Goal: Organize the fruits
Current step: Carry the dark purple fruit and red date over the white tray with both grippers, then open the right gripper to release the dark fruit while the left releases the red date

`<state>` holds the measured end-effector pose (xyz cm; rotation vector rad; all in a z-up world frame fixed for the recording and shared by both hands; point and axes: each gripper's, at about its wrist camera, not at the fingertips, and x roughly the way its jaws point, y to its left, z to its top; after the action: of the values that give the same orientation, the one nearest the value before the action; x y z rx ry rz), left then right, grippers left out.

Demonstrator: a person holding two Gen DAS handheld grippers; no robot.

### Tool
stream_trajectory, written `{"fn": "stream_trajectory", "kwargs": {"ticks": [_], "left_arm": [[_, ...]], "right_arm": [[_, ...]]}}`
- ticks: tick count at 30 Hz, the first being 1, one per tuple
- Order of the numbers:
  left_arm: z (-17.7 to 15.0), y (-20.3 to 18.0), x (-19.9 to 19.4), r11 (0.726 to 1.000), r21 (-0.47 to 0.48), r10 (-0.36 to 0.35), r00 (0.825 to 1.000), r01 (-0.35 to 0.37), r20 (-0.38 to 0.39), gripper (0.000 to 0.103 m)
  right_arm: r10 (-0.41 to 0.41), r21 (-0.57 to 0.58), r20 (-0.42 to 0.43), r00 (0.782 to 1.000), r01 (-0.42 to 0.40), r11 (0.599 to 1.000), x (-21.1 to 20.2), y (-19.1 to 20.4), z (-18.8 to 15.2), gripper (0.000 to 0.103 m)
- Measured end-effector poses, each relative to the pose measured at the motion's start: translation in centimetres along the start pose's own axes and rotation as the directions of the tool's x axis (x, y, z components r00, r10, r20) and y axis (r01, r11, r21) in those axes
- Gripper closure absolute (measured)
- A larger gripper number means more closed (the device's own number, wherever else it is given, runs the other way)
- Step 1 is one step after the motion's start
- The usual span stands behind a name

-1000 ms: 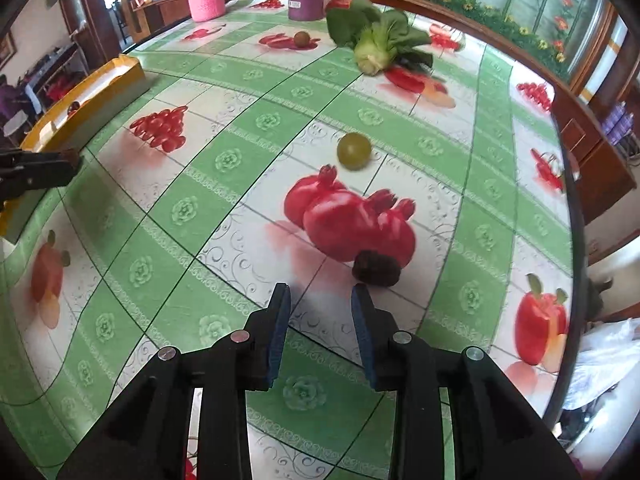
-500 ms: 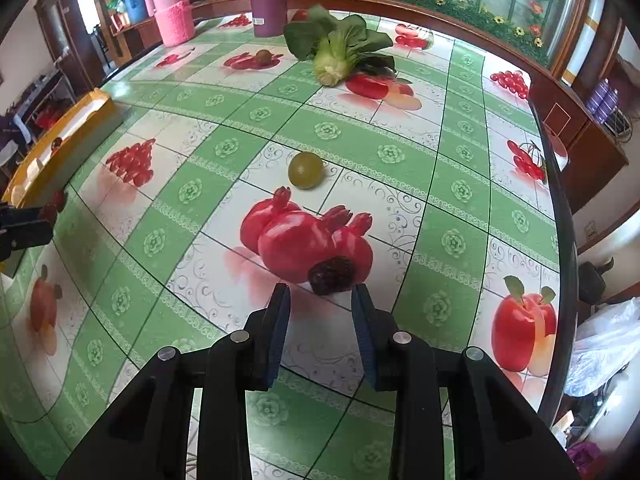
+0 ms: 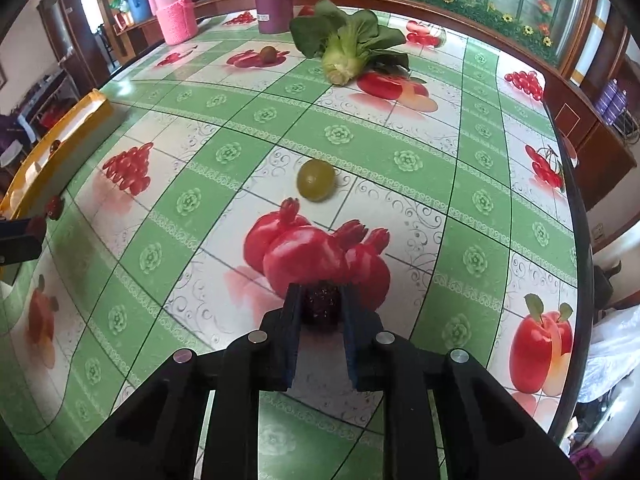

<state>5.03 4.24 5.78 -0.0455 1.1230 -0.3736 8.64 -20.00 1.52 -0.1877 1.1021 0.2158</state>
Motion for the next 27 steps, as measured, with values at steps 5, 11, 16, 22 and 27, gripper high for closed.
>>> {"fn": "stream_trajectory", "kwargs": {"ticks": [5, 11, 16, 22, 27], "left_arm": [[0.0, 0.7, -0.8, 1.000, -0.023, -0.017, 1.000, 0.017, 0.018, 0.071], [-0.6, 2.5, -2.2, 0.998, -0.060, -0.007, 0.999, 0.009, 0.038, 0.071], [-1.4, 5.1, -3.6, 0.993, -0.114, 0.017, 0.998, -0.010, 0.058, 0.072], [-2.8, 9.7, -5.8, 0.979, -0.198, 0.075, 0.994, -0.058, 0.081, 0.071], [-4.4, 13.8, -6.9, 0.954, -0.277, 0.137, 0.988, -0.112, 0.073, 0.072]], "right_arm": [[0.016, -0.003, 0.034, 0.999, -0.015, 1.000, -1.8, 1.2, 0.3, 0.085], [0.070, -0.068, 0.080, 0.994, -0.064, 0.996, -4.0, 5.1, 2.1, 0.085], [0.132, -0.150, 0.101, 0.986, -0.116, 0.982, -4.6, 9.8, 4.4, 0.085], [0.219, -0.275, 0.093, 0.971, -0.187, 0.943, -4.1, 17.1, 7.6, 0.085], [0.285, -0.385, 0.069, 0.956, -0.238, 0.892, -3.5, 23.2, 9.3, 0.085]]}}
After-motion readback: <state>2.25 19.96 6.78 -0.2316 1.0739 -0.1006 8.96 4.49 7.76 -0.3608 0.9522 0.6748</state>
